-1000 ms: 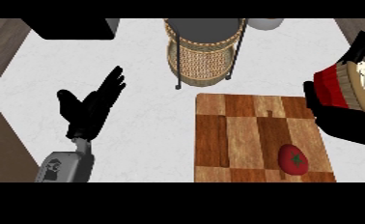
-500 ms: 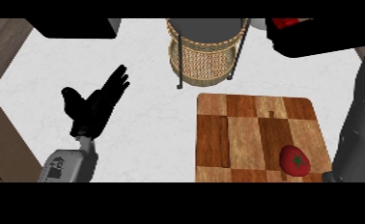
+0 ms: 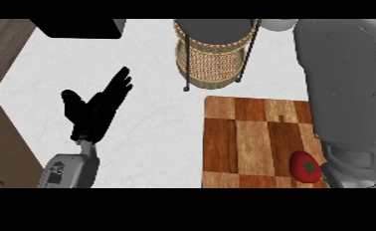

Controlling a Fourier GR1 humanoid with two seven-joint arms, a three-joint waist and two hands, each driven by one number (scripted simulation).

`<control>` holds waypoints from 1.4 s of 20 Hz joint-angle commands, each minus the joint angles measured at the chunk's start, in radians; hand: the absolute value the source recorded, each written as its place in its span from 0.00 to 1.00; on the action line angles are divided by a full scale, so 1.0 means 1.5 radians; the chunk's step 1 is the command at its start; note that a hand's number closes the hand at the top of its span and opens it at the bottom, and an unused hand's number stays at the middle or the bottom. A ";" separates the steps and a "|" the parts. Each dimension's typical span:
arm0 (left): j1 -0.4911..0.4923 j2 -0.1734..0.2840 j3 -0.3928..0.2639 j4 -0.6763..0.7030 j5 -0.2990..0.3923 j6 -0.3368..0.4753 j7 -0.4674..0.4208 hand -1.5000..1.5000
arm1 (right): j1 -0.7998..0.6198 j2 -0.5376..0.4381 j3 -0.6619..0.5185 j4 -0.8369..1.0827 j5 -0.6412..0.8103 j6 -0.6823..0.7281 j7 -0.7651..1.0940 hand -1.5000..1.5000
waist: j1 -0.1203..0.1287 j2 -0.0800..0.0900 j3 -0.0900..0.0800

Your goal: Pick the cupcake from the cutting board and place it in the tiered basket

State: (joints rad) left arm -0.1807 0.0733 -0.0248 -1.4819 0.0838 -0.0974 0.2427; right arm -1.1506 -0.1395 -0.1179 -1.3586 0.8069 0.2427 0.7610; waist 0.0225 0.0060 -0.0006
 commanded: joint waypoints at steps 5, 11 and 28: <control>-0.009 -0.007 -0.007 0.015 -0.012 0.003 -0.005 0.50 | -0.069 0.035 -0.025 0.266 0.017 -0.180 -0.131 1.00 | 0.004 0.002 0.000; -0.012 0.008 -0.003 -0.013 0.002 -0.014 0.021 0.50 | -0.068 0.091 -0.084 0.332 -0.079 -0.324 -0.171 1.00 | 0.022 0.006 0.001; -0.051 -0.019 -0.006 0.011 -0.012 0.013 0.025 0.50 | -0.224 0.092 -0.093 0.583 -0.208 -0.554 -0.426 0.00 | 0.017 0.006 0.000</control>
State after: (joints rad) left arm -0.2335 0.0464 -0.0427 -1.4637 0.0651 -0.0898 0.2594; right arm -1.4305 -0.0009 -0.2440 -0.5188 0.4732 -0.4772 0.1257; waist 0.0626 0.0176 -0.0010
